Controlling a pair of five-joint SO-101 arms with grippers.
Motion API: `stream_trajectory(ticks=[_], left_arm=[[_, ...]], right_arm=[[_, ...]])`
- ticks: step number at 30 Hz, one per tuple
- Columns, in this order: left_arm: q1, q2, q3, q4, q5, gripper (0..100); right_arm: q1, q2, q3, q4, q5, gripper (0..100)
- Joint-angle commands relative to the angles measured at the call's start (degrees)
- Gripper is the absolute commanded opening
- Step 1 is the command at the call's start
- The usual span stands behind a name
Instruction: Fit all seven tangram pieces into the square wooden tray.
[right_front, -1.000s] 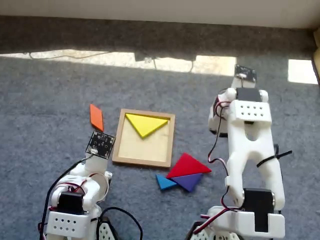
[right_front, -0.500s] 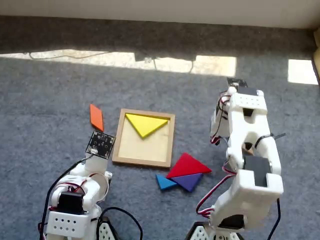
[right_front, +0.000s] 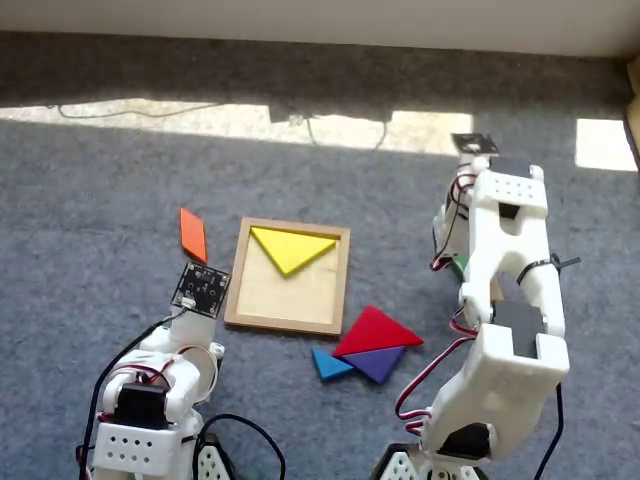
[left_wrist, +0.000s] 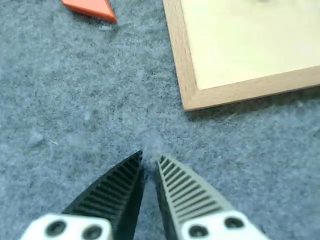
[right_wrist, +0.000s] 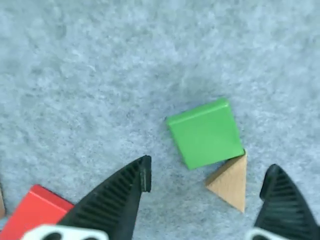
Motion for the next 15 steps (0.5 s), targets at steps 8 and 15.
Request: stream_trajectory(ticks=[8, 15], left_arm=[[0.75, -1.19, 1.19, -0.09, 0.53, 1], [0.75, -1.19, 1.19, -0.09, 0.53, 1]], right_arm=[[0.84, 10.33, -4.79, -0.75, 5.98, 33.4], [1.8, 12.09, -9.54, -0.31, 5.89, 20.4]])
